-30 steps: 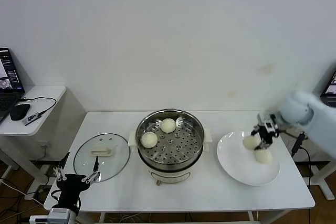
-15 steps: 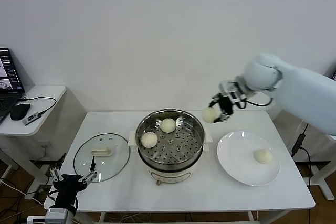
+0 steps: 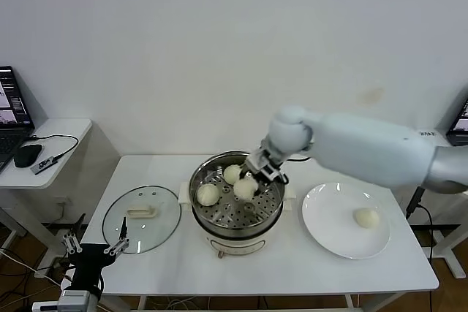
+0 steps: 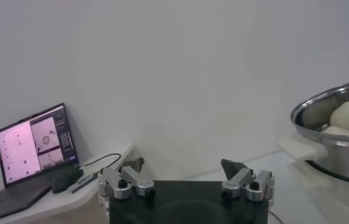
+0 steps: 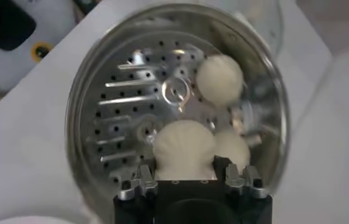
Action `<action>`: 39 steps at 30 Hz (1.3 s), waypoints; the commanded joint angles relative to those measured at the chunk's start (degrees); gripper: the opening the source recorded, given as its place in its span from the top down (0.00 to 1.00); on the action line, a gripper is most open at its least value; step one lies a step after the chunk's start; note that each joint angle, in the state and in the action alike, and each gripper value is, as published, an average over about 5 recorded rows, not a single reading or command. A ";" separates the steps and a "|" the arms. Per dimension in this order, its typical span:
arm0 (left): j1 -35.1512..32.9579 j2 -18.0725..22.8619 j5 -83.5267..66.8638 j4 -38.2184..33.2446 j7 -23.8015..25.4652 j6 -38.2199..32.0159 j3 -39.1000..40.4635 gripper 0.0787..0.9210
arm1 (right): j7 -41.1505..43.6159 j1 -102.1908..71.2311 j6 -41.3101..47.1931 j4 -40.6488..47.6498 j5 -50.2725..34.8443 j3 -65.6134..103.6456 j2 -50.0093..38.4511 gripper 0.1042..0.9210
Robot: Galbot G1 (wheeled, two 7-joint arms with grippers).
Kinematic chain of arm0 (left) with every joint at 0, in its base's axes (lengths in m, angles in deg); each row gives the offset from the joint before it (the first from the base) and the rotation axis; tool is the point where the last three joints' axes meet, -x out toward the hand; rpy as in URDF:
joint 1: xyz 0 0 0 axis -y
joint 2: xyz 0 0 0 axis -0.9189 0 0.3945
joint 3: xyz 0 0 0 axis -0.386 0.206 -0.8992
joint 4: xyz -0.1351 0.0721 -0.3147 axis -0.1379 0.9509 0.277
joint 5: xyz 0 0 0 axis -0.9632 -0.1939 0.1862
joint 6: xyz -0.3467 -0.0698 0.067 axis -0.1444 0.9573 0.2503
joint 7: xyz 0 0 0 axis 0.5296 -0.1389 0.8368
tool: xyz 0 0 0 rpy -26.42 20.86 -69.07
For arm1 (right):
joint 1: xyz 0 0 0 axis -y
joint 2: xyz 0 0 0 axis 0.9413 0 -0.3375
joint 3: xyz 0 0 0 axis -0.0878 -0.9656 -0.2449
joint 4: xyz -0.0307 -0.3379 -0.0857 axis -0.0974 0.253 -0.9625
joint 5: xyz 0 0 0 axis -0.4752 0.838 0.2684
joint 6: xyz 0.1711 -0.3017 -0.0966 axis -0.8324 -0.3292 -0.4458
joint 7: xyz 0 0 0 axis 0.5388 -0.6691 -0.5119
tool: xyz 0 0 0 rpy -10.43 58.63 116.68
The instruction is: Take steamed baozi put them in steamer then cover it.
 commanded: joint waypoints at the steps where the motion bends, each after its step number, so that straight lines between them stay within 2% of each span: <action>1: -0.04 0.28 -0.01 -0.07 -0.01 -0.02 -0.40 0.12 | -1.14 -1.01 -11.85 1.37 6.62 -4.17 7.86 0.41; 23: -0.06 0.72 0.08 0.62 -0.12 -0.33 0.13 0.12 | 4.18 1.23 -13.73 -2.68 5.10 -4.65 5.06 0.40; 26: 0.02 0.66 0.08 0.65 -0.12 -0.33 0.23 0.12 | 3.76 1.30 -13.96 -2.34 5.27 -4.33 4.66 0.35; 33: 0.25 0.25 0.02 0.75 -0.09 -0.33 0.08 0.12 | 2.71 2.37 -13.82 -2.05 5.51 -1.84 1.58 0.14; 39: 0.57 -0.40 0.12 1.30 -0.05 -0.34 0.02 0.12 | 2.01 2.96 -11.98 -1.03 7.31 4.17 -4.77 0.12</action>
